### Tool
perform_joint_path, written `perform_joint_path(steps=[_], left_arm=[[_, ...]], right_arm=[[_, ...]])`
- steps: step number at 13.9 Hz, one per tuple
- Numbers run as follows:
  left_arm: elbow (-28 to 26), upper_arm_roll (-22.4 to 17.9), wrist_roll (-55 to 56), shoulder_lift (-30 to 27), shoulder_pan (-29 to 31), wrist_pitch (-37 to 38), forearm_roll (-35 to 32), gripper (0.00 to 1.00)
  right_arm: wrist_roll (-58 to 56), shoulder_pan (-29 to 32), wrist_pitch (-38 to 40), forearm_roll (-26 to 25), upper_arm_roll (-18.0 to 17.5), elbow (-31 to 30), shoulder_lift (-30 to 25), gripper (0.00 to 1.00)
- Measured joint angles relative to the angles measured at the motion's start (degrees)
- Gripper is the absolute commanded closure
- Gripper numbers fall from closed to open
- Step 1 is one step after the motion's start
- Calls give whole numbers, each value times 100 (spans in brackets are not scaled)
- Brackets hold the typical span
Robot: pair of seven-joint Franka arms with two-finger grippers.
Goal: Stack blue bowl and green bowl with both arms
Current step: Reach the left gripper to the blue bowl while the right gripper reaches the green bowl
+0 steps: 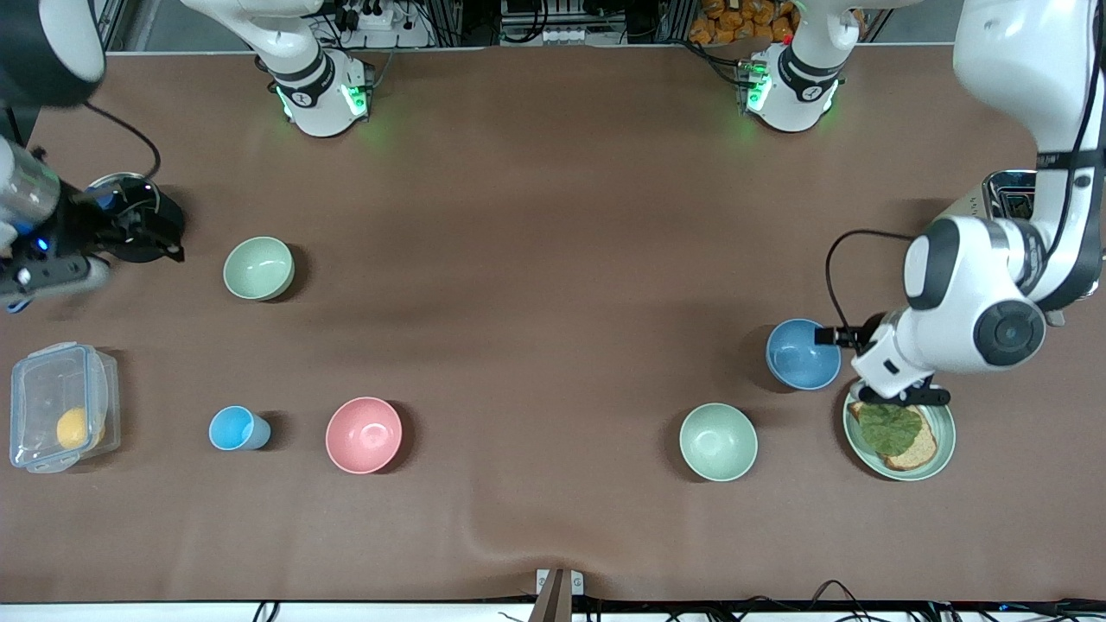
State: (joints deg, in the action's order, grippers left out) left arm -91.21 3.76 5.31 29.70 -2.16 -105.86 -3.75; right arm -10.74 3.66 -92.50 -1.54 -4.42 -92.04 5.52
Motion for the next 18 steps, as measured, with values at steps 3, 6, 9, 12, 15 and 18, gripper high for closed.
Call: perform_joint_path(steps=[3, 6, 9, 12, 15, 18], left_arm=[[275, 7, 425, 412, -82, 26, -388, 0], [346, 3, 683, 608, -86, 25, -421, 0], [360, -15, 704, 702, 25, 8, -420, 0], [359, -14, 704, 832, 87, 2, -406, 0], [358, -10, 707, 1026, 86, -22, -324, 0], [333, -12, 723, 1203, 109, -29, -255, 0]], right_arm=[[-13, 140, 3, -3, 33, -87, 161, 0], [-9, 253, -249, -3, 41, -417, 125, 0], [-11, 440, -941, -3, 42, -1153, -115, 0], [-17, 597, -1538, -1, 43, -2016, -471, 0], [-329, 771, -2509, 0, 42, -3036, -845, 0], [-762, 1091, -3138, 1, 45, -3682, -998, 0]])
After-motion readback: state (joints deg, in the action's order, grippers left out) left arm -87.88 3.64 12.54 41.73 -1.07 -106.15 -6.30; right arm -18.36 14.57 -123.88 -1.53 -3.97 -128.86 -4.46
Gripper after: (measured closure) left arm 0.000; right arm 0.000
